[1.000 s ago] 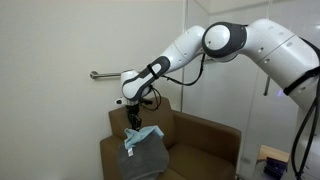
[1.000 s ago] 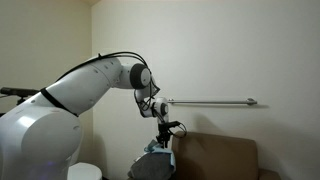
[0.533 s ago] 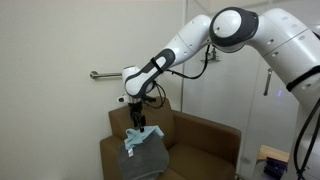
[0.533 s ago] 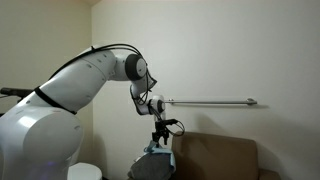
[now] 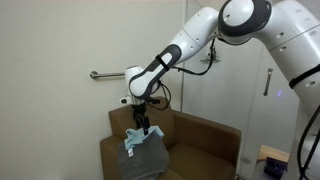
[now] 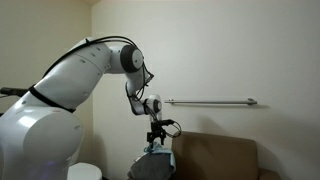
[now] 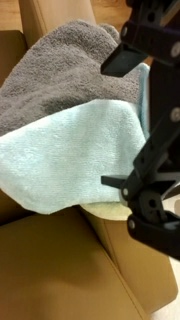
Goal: Remove the grey and blue towels from the left armrest and place them on the seat of the sofa
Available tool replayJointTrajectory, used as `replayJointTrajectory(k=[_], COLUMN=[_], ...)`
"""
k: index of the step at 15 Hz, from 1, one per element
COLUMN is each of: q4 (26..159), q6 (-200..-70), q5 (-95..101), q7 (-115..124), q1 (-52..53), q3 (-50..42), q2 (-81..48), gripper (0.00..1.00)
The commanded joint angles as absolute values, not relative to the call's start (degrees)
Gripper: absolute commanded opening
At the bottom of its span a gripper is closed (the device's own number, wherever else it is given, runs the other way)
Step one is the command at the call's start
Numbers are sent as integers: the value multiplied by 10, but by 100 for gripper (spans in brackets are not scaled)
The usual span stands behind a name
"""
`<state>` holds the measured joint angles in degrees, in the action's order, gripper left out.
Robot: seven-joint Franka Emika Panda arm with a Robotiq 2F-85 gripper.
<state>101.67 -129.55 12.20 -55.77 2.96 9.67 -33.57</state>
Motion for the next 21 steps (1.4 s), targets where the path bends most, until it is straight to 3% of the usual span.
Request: replayJointTrajectory(k=[1, 8, 9, 10, 17, 21], q4=[1042, 1035, 1034, 1034, 1032, 1043], q6=[-1360, -1437, -1433, -1429, -1418, -1420], q5=[117, 184, 190, 194, 181, 186], q7=[-505, -346, -339, -340, -338, -306], q1=[43, 97, 98, 97, 87, 91], q3=[91, 52, 53, 56, 66, 60], q2=[-335, -363, -366, -369, -375, -358], gripper=[100, 100, 75, 74, 26, 6])
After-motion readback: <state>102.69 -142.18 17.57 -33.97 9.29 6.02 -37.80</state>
